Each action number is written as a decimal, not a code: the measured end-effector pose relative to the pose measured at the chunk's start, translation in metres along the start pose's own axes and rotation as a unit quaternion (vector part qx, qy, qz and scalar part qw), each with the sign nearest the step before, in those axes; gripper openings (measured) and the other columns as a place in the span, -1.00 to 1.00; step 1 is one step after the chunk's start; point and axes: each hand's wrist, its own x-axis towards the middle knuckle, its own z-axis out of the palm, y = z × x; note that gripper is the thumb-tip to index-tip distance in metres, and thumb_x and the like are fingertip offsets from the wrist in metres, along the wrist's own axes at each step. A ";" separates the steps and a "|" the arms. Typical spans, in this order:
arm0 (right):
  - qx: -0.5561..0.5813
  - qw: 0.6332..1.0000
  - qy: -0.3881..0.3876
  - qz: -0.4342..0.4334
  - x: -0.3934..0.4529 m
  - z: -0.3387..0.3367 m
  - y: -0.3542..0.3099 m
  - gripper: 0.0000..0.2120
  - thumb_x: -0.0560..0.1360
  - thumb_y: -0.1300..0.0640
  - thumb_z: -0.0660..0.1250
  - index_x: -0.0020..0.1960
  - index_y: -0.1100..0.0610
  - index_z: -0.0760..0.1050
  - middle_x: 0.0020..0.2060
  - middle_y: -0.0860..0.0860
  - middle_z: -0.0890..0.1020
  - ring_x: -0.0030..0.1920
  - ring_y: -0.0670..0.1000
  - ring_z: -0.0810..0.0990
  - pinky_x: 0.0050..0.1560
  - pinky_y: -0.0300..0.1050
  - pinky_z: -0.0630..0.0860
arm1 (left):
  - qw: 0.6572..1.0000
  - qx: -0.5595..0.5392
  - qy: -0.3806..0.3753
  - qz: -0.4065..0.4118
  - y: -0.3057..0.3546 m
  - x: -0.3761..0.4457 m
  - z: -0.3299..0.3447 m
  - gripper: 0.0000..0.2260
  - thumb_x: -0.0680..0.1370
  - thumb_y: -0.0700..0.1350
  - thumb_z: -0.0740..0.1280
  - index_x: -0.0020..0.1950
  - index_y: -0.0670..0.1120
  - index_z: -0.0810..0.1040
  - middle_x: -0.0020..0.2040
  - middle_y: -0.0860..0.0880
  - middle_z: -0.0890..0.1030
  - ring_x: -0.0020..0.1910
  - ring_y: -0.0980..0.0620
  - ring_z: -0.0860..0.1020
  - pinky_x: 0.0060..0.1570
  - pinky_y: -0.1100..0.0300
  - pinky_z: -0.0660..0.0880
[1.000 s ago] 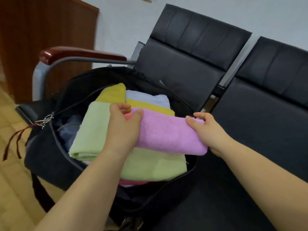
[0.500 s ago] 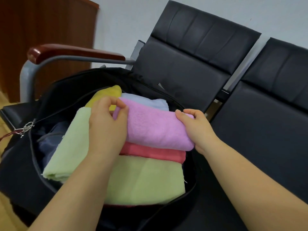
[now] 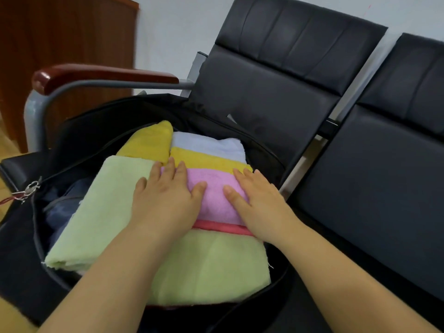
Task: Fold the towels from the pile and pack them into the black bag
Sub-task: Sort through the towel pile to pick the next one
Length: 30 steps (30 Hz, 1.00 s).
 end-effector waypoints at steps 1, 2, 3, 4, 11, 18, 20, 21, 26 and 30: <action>0.004 0.999 -0.032 0.014 0.000 0.002 0.003 -0.39 0.59 -0.24 -0.03 0.57 -0.03 -0.03 0.56 -0.08 -0.02 0.55 -0.06 -0.12 0.53 0.03 -0.11 | 1.000 0.020 -0.024 0.000 -0.001 0.003 0.003 -0.43 0.63 0.17 -0.08 0.58 -0.05 -0.06 0.59 -0.02 -0.13 0.55 -0.04 -0.15 0.48 -0.02 -0.06; 0.011 0.999 -0.042 0.018 0.001 0.004 0.006 -0.39 0.60 -0.23 -0.03 0.57 -0.04 -0.06 0.56 -0.10 -0.05 0.54 -0.08 -0.15 0.53 0.02 -0.14 | 0.999 0.036 -0.040 0.002 -0.002 0.005 0.005 -0.44 0.64 0.16 -0.09 0.58 -0.06 -0.09 0.58 -0.03 -0.15 0.55 -0.05 -0.17 0.48 -0.03 -0.09; 0.021 0.999 -0.042 0.015 0.002 0.008 0.008 -0.39 0.60 -0.23 -0.03 0.57 -0.03 -0.08 0.56 -0.10 -0.07 0.54 -0.08 -0.16 0.53 -0.01 -0.14 | 0.998 0.044 -0.051 0.004 -0.003 0.007 0.007 -0.44 0.65 0.14 -0.10 0.58 -0.07 -0.11 0.58 -0.04 -0.16 0.55 -0.06 -0.18 0.49 -0.05 -0.10; 0.029 0.999 -0.038 0.013 0.002 0.011 0.008 -0.39 0.60 -0.22 -0.03 0.57 -0.02 -0.08 0.56 -0.10 -0.07 0.54 -0.08 -0.16 0.53 -0.05 -0.15 | 0.997 0.048 -0.060 0.005 -0.003 0.008 0.009 -0.45 0.65 0.13 -0.11 0.58 -0.08 -0.11 0.58 -0.05 -0.16 0.55 -0.06 -0.19 0.49 -0.05 -0.11; 0.148 0.986 0.071 -0.012 -0.024 0.015 0.011 -0.42 0.60 -0.12 0.13 0.55 -0.03 0.05 0.56 -0.10 -0.01 0.54 -0.11 -0.10 0.53 -0.05 -0.07 | 0.995 0.090 0.034 0.021 0.005 -0.012 0.004 -0.47 0.65 0.09 -0.08 0.58 -0.06 -0.07 0.58 -0.08 -0.19 0.52 -0.12 -0.32 0.41 -0.21 -0.33; 0.237 0.958 0.149 0.058 -0.137 0.008 0.046 -0.48 0.55 -0.01 0.30 0.47 -0.08 0.26 0.47 -0.16 0.25 0.47 -0.21 0.14 0.43 -0.30 0.11 | 0.977 -0.012 0.094 0.191 0.070 -0.075 0.010 -0.55 0.65 0.02 0.02 0.54 0.00 0.15 0.58 -0.04 0.03 0.55 -0.07 -0.13 0.46 -0.05 -0.25; 0.207 0.966 0.126 0.091 -0.175 0.007 0.065 -0.48 0.55 -0.04 0.29 0.47 -0.12 0.24 0.48 -0.18 0.23 0.49 -0.20 0.10 0.45 -0.28 0.09 | 0.958 -0.061 0.076 0.271 0.098 -0.100 0.030 -0.57 0.61 0.02 0.05 0.46 -0.02 0.34 0.51 -0.04 0.27 0.53 -0.07 0.11 0.47 -0.03 -0.09; 0.187 0.970 0.112 0.109 -0.195 0.007 0.076 -0.48 0.56 -0.05 0.28 0.48 -0.13 0.22 0.48 -0.19 0.21 0.50 -0.20 0.07 0.44 -0.29 0.06 | 0.949 -0.068 0.052 0.304 0.111 -0.113 0.040 -0.59 0.60 0.02 0.07 0.44 -0.01 0.38 0.48 -0.03 0.34 0.51 -0.04 0.18 0.46 -0.01 -0.04; 0.118 0.967 0.071 0.212 -0.302 0.003 0.138 -0.47 0.57 -0.09 0.25 0.50 -0.10 0.20 0.52 -0.13 0.15 0.52 -0.15 -0.01 0.43 -0.29 -0.03 | 0.905 0.011 -0.093 0.414 0.165 -0.178 0.098 -0.60 0.64 0.07 0.11 0.48 0.07 0.27 0.49 0.09 0.29 0.48 0.14 0.18 0.48 0.11 -0.02; 0.091 0.943 0.056 0.315 -0.399 0.002 0.187 -0.47 0.55 -0.13 0.25 0.48 -0.10 0.23 0.53 -0.08 0.13 0.54 -0.09 -0.01 0.47 -0.20 -0.02 | 0.847 0.083 -0.189 0.489 0.196 -0.232 0.142 -0.58 0.64 0.13 0.09 0.49 0.10 0.23 0.51 0.11 0.23 0.49 0.17 0.15 0.49 0.17 -0.06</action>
